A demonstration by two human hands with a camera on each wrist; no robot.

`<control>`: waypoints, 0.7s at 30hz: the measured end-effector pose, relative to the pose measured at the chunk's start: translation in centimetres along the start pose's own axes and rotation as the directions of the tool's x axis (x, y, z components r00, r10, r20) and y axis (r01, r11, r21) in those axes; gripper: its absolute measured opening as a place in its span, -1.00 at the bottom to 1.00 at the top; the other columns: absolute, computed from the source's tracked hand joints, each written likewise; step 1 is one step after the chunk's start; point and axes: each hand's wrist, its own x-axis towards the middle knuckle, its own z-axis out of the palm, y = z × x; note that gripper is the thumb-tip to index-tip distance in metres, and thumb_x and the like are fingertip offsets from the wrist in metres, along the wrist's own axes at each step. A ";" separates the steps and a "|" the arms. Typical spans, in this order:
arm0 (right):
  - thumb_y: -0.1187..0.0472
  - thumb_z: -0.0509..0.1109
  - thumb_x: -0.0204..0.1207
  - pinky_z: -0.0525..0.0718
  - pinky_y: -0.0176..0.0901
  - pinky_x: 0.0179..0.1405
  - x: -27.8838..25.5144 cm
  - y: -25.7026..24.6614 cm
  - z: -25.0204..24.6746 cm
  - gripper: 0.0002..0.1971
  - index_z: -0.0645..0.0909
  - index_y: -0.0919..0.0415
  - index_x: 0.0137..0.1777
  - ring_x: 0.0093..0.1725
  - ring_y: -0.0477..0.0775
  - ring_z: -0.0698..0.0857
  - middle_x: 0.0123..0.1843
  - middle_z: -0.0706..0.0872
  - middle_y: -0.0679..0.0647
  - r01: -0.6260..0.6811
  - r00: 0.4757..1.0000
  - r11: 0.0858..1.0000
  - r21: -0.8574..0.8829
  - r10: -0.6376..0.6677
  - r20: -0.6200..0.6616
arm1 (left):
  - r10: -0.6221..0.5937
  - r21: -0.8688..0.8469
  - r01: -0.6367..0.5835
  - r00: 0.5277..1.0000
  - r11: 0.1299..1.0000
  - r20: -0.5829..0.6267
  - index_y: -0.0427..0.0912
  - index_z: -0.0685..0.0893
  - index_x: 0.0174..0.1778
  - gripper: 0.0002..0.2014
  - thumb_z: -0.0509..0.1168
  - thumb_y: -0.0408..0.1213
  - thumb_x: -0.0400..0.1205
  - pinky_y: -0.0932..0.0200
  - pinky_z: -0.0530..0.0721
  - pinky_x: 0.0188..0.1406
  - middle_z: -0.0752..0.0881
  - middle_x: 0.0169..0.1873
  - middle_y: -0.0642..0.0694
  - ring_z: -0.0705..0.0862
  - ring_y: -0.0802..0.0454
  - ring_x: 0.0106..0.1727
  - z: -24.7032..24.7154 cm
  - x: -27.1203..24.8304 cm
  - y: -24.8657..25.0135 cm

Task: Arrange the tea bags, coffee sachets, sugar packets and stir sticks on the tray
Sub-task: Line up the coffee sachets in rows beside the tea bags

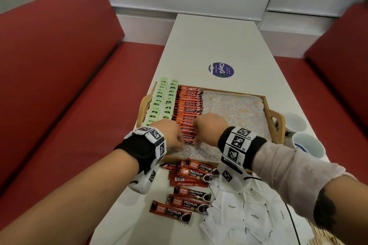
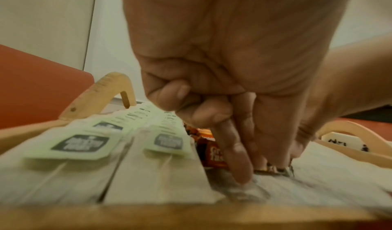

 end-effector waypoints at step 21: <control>0.27 0.52 0.38 0.50 -0.20 -0.32 -1.4 1.1 -0.1 -0.81 0.53 0.06 -0.24 -0.20 0.04 0.61 -0.21 0.66 -0.03 -0.020 0.997 0.998 0.063 0.015 0.080 | 0.001 -0.052 -0.002 1.000 0.999 -0.029 0.00 0.84 -0.03 -0.84 0.38 -0.17 0.56 0.19 0.68 0.00 0.80 -0.06 0.12 0.71 0.13 -0.02 0.5 -0.3 0.4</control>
